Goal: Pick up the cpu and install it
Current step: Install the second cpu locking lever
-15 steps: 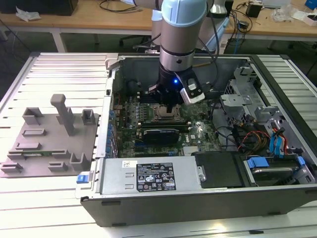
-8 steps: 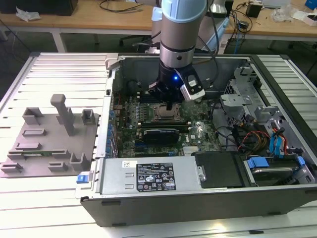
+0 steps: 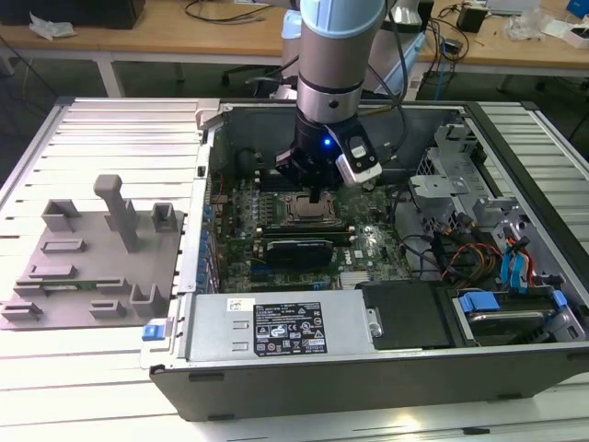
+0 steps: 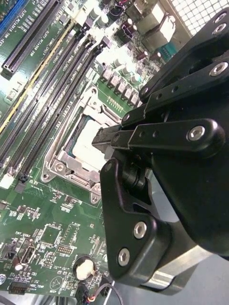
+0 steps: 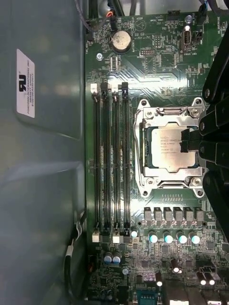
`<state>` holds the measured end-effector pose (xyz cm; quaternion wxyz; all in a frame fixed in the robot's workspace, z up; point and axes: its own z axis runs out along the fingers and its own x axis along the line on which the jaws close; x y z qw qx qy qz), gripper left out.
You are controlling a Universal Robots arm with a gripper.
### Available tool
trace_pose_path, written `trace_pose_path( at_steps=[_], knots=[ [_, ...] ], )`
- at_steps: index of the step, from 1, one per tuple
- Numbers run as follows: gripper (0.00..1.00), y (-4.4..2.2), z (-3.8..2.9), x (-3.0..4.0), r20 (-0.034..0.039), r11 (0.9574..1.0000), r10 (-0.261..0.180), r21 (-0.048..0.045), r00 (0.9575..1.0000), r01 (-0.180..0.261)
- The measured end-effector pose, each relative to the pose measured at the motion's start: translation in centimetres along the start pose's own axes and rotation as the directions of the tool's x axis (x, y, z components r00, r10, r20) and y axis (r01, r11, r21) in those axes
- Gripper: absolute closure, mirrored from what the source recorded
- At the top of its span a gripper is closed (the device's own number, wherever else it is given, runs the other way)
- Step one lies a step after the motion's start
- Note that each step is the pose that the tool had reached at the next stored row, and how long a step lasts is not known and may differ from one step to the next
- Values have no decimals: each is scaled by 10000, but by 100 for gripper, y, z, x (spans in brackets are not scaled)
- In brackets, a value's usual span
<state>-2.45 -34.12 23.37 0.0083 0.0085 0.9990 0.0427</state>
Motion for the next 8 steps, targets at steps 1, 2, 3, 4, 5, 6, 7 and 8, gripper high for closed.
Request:
trace_pose_path(
  at_steps=[1,2,3,4,5,6,7,8],
  knots=[
    [89,0,0,0,-1,10000,-7,0,10000,7],
    [89,0,0,0,-1,10000,-17,-1,10000,17],
    [89,0,0,0,-3,10000,-34,-1,10000,34],
    [89,0,0,0,-4,10000,-50,-1,10000,50],
    [89,0,0,0,-6,10000,-65,-1,10000,65],
    [89,0,0,0,-6,10000,-75,-1,10000,75],
    [89,0,0,0,-7,10000,-86,-1,10000,86],
    [89,0,0,0,-8,10000,-94,-1,10000,94]
  ],
)
